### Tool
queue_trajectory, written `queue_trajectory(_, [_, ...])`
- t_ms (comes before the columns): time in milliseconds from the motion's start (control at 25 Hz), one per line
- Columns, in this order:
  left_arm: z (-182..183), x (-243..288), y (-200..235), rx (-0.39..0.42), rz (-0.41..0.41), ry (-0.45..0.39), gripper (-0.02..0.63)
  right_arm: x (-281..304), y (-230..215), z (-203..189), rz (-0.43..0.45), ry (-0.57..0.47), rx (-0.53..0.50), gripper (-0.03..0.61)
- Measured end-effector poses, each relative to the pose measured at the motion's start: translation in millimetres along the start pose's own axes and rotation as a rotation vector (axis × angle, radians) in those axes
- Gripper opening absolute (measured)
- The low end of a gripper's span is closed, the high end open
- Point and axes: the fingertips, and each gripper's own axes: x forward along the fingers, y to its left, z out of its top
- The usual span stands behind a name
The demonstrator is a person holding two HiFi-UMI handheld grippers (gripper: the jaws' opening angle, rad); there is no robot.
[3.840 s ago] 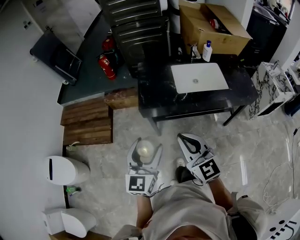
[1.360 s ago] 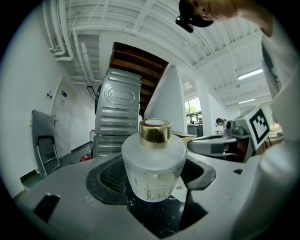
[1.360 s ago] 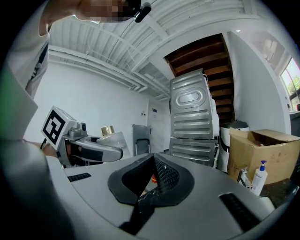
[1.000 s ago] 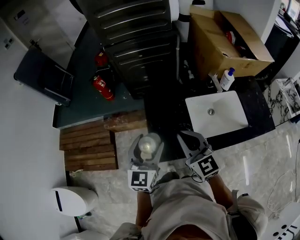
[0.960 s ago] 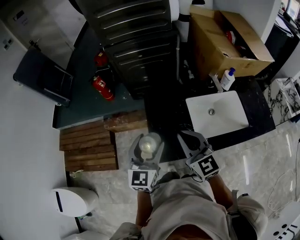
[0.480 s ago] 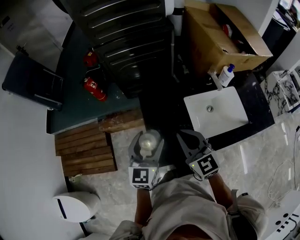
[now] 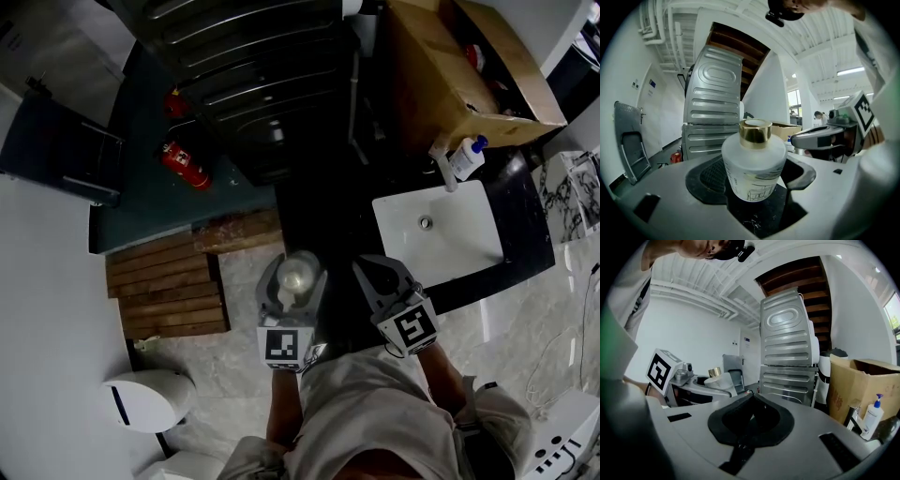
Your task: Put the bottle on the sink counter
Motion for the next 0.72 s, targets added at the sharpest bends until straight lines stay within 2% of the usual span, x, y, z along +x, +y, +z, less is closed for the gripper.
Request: queue_trajectory(720, [-53.0,85.7,17.6,-0.016,0.023,0.110,0.328,48.6,-47.4,-50.4,0.074,0.091,0.047,-0.003])
